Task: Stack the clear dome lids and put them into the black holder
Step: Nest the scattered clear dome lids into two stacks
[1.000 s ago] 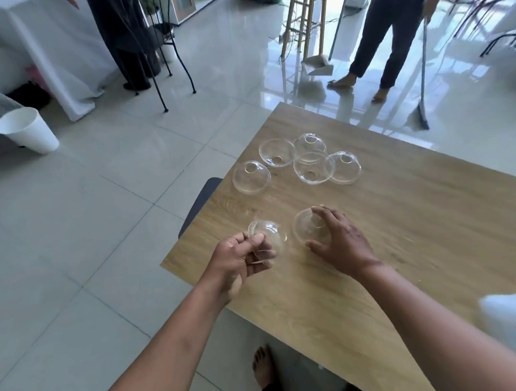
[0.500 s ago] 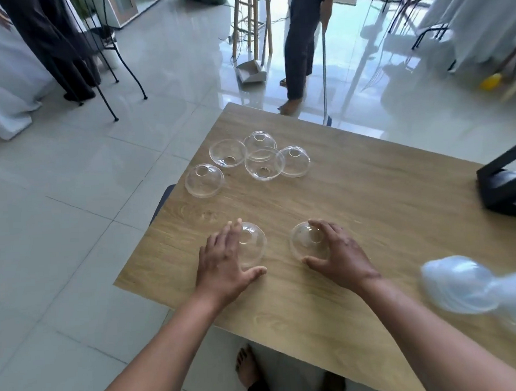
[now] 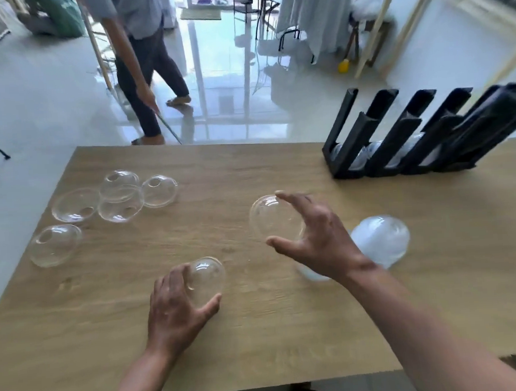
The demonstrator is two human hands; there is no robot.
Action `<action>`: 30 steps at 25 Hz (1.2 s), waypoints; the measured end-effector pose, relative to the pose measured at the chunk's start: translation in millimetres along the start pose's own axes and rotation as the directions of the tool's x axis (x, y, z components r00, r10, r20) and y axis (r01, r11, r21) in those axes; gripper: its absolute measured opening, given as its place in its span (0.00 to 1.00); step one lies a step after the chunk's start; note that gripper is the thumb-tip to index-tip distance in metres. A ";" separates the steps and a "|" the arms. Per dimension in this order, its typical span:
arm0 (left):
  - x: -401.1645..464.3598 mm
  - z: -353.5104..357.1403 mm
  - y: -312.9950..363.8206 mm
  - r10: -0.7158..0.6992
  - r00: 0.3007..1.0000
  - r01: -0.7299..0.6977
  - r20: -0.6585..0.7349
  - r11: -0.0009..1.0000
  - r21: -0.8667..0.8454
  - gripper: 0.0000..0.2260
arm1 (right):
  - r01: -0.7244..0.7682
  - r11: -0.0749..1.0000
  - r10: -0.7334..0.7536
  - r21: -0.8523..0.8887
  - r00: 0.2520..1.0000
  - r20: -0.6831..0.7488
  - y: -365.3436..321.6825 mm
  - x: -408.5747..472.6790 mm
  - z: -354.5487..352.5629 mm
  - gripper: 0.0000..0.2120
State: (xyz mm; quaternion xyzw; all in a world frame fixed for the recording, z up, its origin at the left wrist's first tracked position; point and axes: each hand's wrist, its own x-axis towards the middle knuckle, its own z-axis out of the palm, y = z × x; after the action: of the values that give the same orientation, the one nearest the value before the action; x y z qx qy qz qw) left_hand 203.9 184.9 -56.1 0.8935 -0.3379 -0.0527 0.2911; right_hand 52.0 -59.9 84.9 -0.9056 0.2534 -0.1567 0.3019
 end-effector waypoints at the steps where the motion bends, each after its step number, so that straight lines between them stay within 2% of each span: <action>1: 3.4 4.8 21.2 -0.014 1.000 0.015 0.011 0.998 -0.061 0.37 | -0.017 1.000 0.017 0.005 0.999 -0.041 11.8 -3.0 -20.9 0.38; 3: 12.9 16.9 73.8 0.034 0.999 -0.029 0.022 0.982 -0.184 0.37 | -0.076 0.997 0.077 0.013 0.989 -0.124 46.3 -12.9 -61.6 0.38; 5: 22.5 31.3 130.8 0.163 0.987 -0.154 0.015 0.959 -0.239 0.38 | -0.162 0.987 0.160 0.008 0.966 -0.202 85.0 -27.0 -92.1 0.37; 7: 30.1 47.9 182.2 0.283 0.958 -0.272 0.038 0.945 -0.183 0.39 | -0.254 0.967 0.249 0.010 0.939 -0.238 118.7 -43.6 -111.4 0.37; 9: 35.0 62.8 212.7 0.321 0.941 -0.316 0.107 0.947 -0.060 0.40 | -0.290 0.957 0.284 0.008 0.929 -0.239 142.4 -56.6 -117.4 0.38; 11: 35.7 79.3 224.1 0.267 0.939 -0.281 0.215 0.959 0.036 0.40 | -0.290 0.957 0.288 0.023 0.931 -0.225 162.8 -64.7 -116.7 0.38; 13: 32.8 89.5 221.7 0.209 0.939 -0.221 0.273 0.975 0.014 0.40 | -0.280 0.959 0.284 0.052 0.941 -0.185 176.9 -68.5 -110.0 0.39; 17: 30.8 95.2 216.7 0.140 0.945 -0.104 0.296 0.986 -0.133 0.41 | -0.252 0.966 0.256 0.061 0.964 -0.066 192.4 -66.9 -93.1 0.39; 20: 30.9 93.0 218.4 0.076 0.947 -0.020 0.311 0.983 -0.181 0.40 | -0.251 0.966 0.255 0.063 0.965 -0.065 197.5 -63.8 -88.1 0.39; 24: 35.2 94.9 219.3 0.072 0.947 -0.021 0.312 0.986 -0.164 0.41 | -0.204 0.978 0.200 -0.043 0.977 -0.080 187.9 -63.7 -78.3 0.38; 28: 38.4 83.7 212.7 0.050 0.926 0.008 0.374 0.989 -0.150 0.51 | -0.253 0.966 0.251 -0.051 0.967 -0.043 176.2 -64.5 -84.4 0.40; 30: 38.5 67.1 199.3 0.041 0.935 0.021 0.352 0.985 -0.169 0.53 | -0.242 0.967 0.241 -0.083 0.970 -0.029 165.9 -62.2 -93.7 0.43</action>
State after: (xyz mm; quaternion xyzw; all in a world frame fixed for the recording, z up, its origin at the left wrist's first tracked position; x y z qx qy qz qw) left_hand 99.7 7.9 3.3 0.8396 -0.3836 -0.2400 0.3007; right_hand -100.5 -183.7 44.9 -0.8786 0.3713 -0.1162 0.2769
